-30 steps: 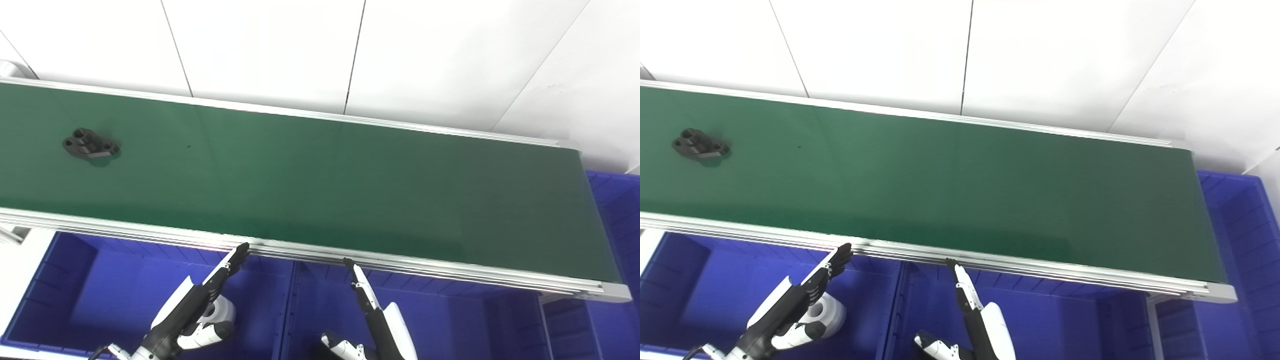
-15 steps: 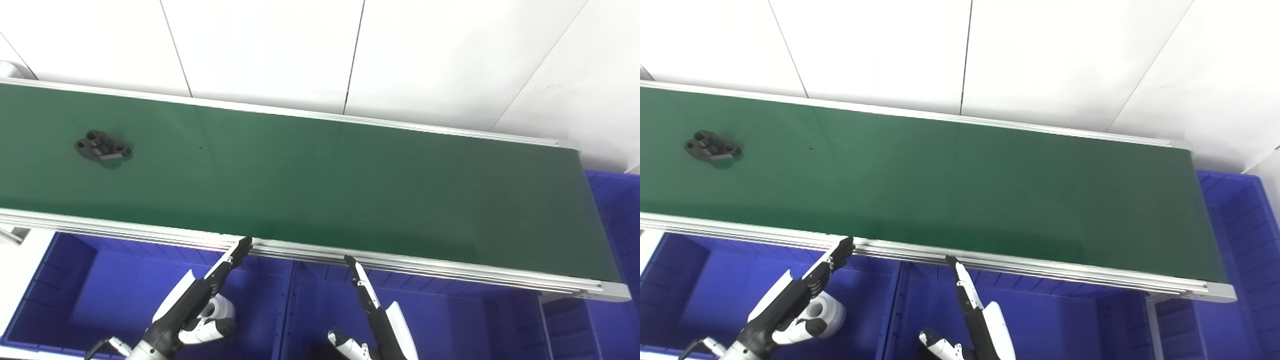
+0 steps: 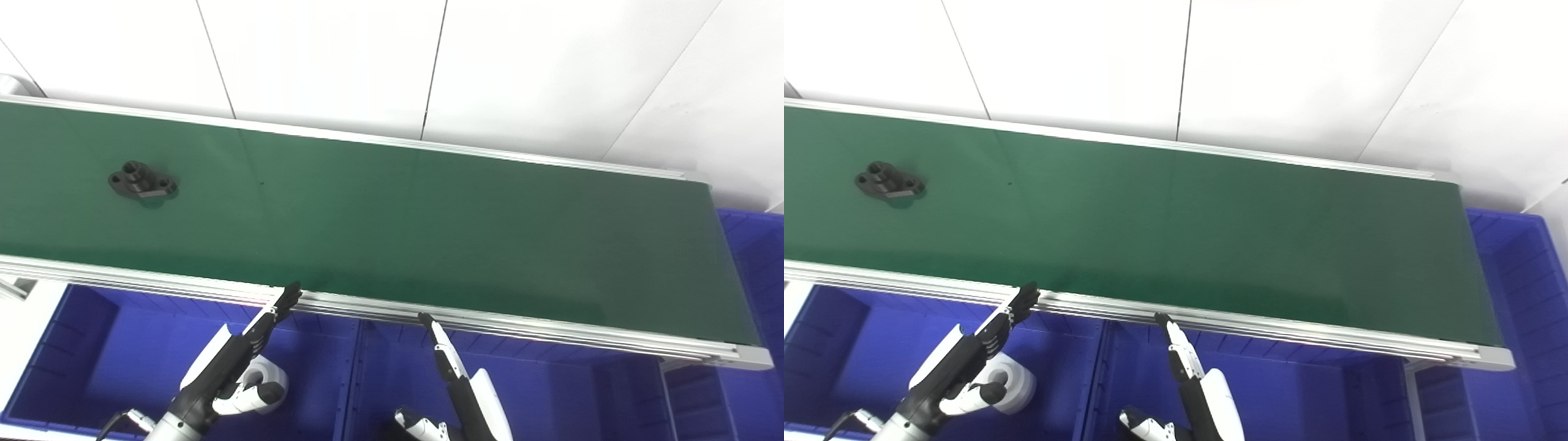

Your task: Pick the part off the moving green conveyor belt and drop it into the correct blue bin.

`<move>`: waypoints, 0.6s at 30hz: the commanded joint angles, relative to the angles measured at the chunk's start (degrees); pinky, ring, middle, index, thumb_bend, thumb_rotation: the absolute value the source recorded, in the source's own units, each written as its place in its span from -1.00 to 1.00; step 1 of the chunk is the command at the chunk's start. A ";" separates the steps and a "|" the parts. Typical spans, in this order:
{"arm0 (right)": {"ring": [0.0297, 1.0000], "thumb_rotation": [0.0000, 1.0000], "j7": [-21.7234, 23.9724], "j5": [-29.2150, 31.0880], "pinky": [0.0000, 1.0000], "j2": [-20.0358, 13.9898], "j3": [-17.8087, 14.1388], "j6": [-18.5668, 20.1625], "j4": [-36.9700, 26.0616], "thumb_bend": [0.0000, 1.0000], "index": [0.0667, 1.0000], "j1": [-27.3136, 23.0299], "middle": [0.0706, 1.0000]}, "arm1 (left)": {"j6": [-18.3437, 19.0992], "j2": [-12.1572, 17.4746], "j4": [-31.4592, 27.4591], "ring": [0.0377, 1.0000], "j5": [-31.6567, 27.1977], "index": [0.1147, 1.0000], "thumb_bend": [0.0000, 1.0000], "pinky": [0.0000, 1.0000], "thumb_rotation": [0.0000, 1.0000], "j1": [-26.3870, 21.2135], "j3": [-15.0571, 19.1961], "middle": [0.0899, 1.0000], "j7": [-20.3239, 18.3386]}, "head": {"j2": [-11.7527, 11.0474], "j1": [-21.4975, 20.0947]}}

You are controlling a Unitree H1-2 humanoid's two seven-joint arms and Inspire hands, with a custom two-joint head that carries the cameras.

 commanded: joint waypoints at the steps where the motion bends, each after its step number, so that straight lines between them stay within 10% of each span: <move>1: 1.00 0.75 -0.27 -0.81 0.96 2.23 1.13 -2.02 -1.21 0.48 1.00 -0.06 1.00 | -2.06 0.63 -1.49 1.00 -0.31 1.00 0.58 0.98 0.65 -0.34 0.10 1.00 0.07 | -0.03 -0.17; 18: 1.00 0.69 1.50 -0.65 0.95 2.10 0.81 -0.33 -1.70 0.50 1.00 -0.21 1.00 | -2.06 1.66 -1.60 0.98 0.56 1.00 0.61 0.92 0.68 0.27 -0.56 1.00 -0.98 | -1.30 1.81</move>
